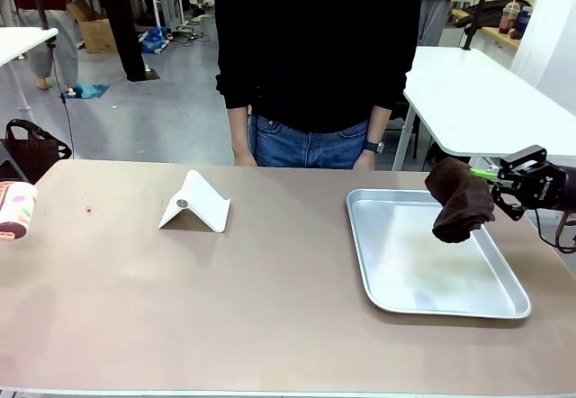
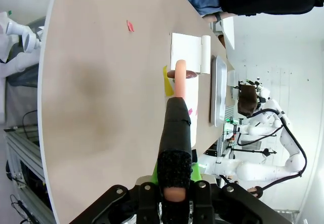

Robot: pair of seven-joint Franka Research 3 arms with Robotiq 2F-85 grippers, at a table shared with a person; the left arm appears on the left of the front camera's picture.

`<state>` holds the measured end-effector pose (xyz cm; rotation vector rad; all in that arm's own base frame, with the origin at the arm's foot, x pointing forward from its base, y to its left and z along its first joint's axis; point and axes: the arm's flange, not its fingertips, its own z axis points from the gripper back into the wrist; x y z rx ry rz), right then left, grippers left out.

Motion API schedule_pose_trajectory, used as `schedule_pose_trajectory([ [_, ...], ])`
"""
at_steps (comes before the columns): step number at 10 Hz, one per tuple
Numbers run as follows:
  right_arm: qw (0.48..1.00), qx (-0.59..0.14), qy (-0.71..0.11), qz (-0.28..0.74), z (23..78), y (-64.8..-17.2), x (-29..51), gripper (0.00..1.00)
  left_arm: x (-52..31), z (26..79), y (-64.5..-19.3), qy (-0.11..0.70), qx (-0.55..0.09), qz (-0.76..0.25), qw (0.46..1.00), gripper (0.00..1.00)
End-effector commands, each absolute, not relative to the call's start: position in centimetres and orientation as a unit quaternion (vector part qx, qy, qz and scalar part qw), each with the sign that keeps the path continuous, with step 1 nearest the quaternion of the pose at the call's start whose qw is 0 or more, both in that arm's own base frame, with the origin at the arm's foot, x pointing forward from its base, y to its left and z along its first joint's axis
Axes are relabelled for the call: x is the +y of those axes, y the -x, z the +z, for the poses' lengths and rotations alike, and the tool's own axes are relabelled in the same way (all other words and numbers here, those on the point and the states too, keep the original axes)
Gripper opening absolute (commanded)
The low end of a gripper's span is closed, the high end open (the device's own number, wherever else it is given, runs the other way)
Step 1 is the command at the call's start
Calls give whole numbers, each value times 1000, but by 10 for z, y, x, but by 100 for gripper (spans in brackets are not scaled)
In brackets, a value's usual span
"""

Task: Clean the surface of the table.
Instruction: Clean the area not pointed to by the person.

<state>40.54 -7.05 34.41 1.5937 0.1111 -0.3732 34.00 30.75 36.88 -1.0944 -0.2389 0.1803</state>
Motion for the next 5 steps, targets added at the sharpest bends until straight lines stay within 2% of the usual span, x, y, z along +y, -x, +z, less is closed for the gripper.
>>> schedule_pose_trajectory([
  [1,688,42,-707,-159,348,-403,-70,10,305,373,-368,507,-132,81,848,22],
  [4,688,42,-707,-159,348,-403,-70,10,310,372,-431,463,-126,97,872,22],
  [5,688,42,-707,-159,348,-403,-70,10,310,371,-432,462,-126,96,873,22],
])
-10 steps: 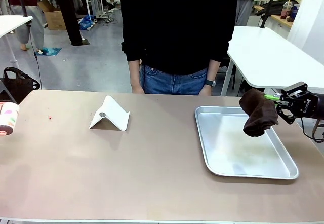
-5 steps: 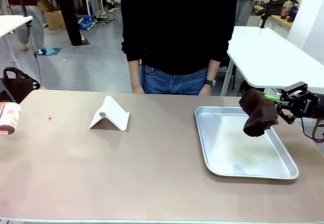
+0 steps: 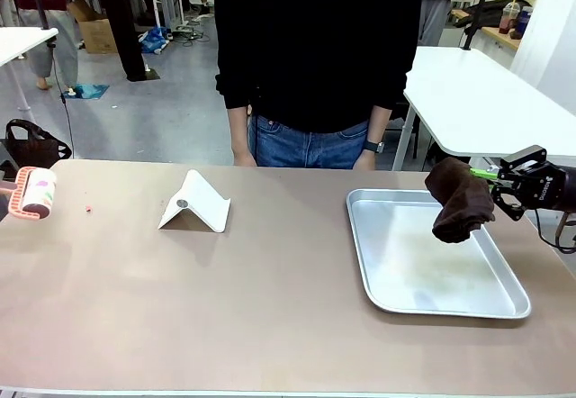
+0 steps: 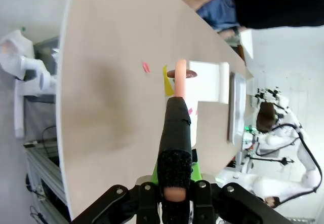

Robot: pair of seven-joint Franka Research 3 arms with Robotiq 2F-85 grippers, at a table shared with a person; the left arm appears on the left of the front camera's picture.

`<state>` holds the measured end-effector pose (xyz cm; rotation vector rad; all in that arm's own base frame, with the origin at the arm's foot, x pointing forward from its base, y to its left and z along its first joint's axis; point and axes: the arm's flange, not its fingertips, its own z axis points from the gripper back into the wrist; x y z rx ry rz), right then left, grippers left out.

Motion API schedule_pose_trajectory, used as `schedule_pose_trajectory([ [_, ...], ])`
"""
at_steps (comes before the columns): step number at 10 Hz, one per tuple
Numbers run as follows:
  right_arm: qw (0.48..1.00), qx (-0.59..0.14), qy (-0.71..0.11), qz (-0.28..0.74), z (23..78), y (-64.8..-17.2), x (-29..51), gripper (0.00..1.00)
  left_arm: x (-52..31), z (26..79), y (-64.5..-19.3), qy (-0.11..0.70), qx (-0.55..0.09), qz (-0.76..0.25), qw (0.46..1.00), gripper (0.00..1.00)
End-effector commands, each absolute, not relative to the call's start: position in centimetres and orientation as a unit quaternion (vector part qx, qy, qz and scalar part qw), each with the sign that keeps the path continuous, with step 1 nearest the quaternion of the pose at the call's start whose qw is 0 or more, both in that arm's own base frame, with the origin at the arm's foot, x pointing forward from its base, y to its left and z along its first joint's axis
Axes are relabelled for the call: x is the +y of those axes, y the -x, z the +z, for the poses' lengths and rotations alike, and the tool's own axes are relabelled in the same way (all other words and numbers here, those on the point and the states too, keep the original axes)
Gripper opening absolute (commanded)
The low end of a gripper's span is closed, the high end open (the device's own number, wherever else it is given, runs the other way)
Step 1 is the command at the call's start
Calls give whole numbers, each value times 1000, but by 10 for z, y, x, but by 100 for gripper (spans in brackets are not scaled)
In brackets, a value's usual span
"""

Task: Clean the surface of the table.
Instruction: Clean the area not pointed to by the person.

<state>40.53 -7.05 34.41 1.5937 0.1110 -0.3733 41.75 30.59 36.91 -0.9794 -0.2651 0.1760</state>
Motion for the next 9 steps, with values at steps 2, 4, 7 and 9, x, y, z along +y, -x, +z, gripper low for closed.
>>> schedule_pose_trajectory([
  [2,688,42,-707,-159,348,-403,-70,10,306,361,-458,444,-95,113,884,22],
  [4,688,42,-707,-159,348,-403,-70,10,303,349,-480,435,-71,131,888,22],
  [7,688,42,-707,-159,348,-403,-70,10,299,326,-505,427,-24,159,890,22],
  [9,688,42,-707,-159,348,-403,-70,10,286,312,-514,412,1,158,897,22],
])
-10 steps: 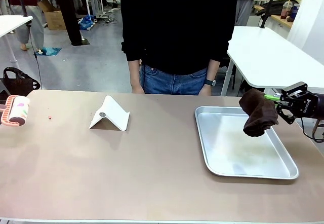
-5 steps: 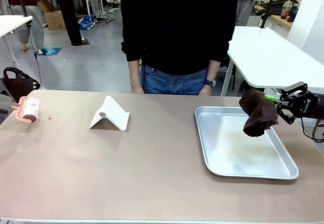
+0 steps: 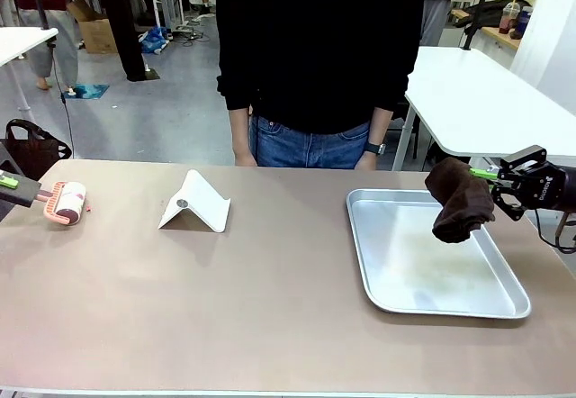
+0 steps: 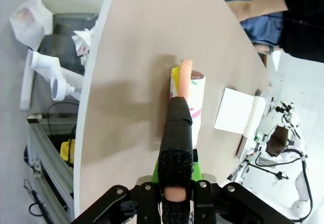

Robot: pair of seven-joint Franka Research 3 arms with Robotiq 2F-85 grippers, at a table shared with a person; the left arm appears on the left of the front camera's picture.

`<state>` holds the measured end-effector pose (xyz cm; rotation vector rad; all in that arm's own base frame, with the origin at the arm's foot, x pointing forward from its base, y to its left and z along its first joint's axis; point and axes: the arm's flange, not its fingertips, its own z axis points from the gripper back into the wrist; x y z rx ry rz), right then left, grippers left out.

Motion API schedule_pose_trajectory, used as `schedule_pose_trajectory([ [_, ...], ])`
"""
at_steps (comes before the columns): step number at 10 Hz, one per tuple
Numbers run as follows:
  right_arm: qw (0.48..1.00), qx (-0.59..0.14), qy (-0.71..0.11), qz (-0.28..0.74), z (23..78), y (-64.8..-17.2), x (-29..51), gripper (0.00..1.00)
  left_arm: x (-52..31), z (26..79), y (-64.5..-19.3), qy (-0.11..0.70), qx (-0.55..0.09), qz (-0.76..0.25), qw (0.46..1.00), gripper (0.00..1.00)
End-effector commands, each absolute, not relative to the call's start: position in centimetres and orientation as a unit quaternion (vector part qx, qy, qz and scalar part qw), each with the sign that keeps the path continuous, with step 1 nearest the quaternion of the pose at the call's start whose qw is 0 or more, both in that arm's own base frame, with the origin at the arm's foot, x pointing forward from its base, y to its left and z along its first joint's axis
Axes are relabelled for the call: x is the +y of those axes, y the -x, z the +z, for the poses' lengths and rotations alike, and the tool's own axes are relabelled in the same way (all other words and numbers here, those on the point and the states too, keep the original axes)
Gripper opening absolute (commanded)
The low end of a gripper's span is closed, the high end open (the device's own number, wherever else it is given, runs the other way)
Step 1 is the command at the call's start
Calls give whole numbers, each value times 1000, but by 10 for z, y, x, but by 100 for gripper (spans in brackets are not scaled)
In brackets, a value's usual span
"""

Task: Clean the surface of the table.
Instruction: Clean the area not pointed to by the person.

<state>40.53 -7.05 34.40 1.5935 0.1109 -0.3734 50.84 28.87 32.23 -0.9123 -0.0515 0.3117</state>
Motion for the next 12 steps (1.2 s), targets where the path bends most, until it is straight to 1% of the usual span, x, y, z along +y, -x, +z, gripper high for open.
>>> schedule_pose_trajectory([
  [1,688,42,-707,-159,348,-403,-70,10,277,306,-519,406,13,152,901,22],
  [5,688,42,-707,-159,348,-403,-70,10,230,289,-536,390,49,112,913,22],
  [6,688,42,-707,-159,348,-403,-70,10,216,286,-539,397,60,96,911,22],
  [7,688,42,-707,-159,348,-403,-70,10,205,286,-544,418,55,93,902,22],
  [9,688,42,-707,-159,348,-403,-70,10,191,296,-539,502,51,43,862,22],
  [12,688,42,-707,-159,348,-403,-70,10,193,335,-512,591,24,-39,806,22],
])
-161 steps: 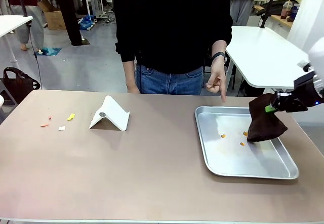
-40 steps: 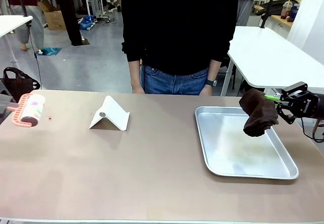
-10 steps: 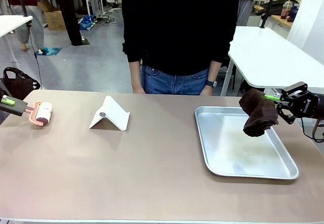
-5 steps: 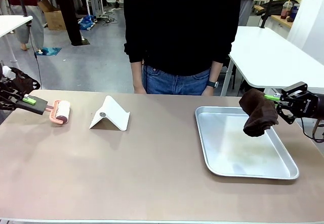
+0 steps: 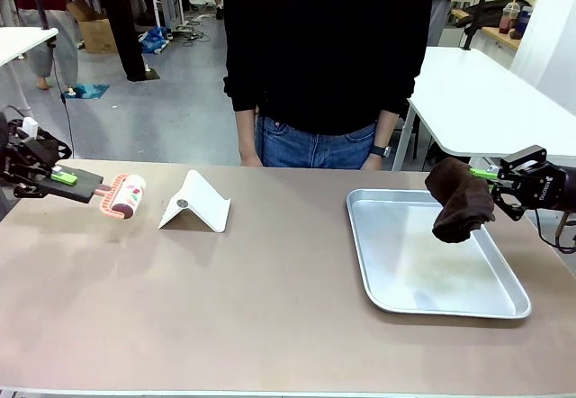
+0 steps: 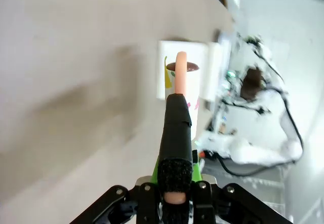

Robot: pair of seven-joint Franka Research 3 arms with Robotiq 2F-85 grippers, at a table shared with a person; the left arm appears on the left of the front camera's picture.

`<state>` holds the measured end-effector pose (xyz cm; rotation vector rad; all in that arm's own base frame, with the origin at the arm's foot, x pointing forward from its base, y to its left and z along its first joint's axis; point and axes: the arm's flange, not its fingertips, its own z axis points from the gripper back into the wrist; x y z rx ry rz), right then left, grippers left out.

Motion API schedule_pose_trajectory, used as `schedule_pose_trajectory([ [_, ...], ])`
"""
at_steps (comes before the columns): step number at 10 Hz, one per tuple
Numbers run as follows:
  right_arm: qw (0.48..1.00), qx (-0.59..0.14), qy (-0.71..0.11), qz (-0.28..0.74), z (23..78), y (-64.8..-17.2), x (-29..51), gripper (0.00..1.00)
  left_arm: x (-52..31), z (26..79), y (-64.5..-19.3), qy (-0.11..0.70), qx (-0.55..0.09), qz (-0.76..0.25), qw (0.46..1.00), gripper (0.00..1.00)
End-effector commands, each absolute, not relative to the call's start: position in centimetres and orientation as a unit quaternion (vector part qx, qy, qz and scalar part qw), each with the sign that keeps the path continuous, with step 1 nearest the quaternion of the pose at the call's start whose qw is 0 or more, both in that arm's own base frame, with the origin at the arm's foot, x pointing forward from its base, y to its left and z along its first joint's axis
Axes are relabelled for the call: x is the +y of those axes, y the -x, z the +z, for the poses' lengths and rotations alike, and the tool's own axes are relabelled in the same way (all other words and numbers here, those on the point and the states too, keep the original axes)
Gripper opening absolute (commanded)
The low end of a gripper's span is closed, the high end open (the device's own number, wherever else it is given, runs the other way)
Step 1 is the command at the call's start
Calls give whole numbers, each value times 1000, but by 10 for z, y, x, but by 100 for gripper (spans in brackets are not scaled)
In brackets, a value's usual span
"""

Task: Clean the surface of the table.
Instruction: Clean the area not pointed to by the person.

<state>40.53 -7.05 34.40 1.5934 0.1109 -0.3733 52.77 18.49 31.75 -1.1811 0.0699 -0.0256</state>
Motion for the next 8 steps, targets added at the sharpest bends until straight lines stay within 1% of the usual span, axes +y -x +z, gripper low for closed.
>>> schedule_pose_trajectory([
  [1,688,42,-707,-159,348,-403,-70,10,201,350,-498,612,15,-60,789,22],
  [2,688,42,-707,-159,348,-403,-70,10,211,363,-480,628,2,-81,774,22],
  [4,688,42,-707,-159,348,-403,-70,10,227,381,-443,631,-23,-96,770,22],
  [5,688,42,-707,-159,348,-403,-70,10,237,386,-426,638,-4,-105,763,22],
  [7,688,42,-707,-159,348,-403,-70,10,259,386,-389,648,-15,-95,756,22],
  [8,688,42,-707,-159,348,-403,-70,10,269,382,-369,647,-35,-83,758,22],
])
